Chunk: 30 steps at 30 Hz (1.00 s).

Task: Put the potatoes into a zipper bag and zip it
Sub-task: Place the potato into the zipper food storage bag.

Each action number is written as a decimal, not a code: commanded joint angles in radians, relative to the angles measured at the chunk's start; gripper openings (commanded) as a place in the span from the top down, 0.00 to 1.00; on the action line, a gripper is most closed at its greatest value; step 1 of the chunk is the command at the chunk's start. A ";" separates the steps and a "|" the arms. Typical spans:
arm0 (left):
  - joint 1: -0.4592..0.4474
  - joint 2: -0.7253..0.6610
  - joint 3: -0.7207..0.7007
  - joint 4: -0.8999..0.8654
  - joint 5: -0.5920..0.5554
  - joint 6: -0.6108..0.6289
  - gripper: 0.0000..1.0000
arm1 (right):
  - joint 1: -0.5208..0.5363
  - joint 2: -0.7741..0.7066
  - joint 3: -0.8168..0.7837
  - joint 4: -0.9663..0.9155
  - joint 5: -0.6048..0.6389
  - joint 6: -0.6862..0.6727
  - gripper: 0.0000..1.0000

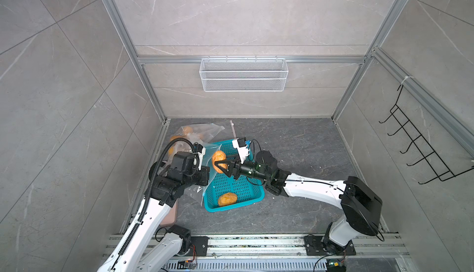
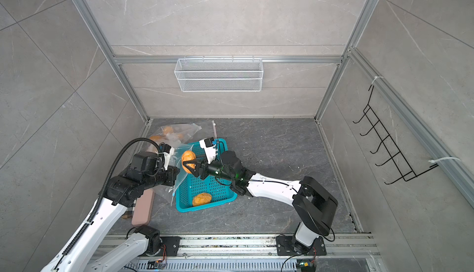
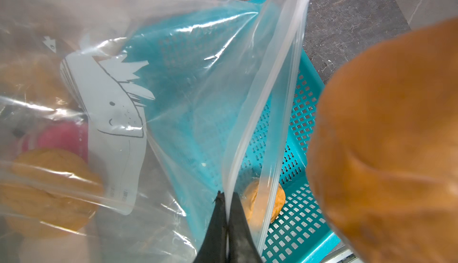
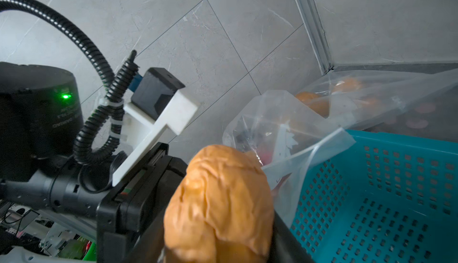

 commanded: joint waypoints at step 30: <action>0.005 -0.016 0.007 0.005 0.024 0.018 1.00 | 0.053 0.119 0.096 -0.190 0.169 0.034 0.53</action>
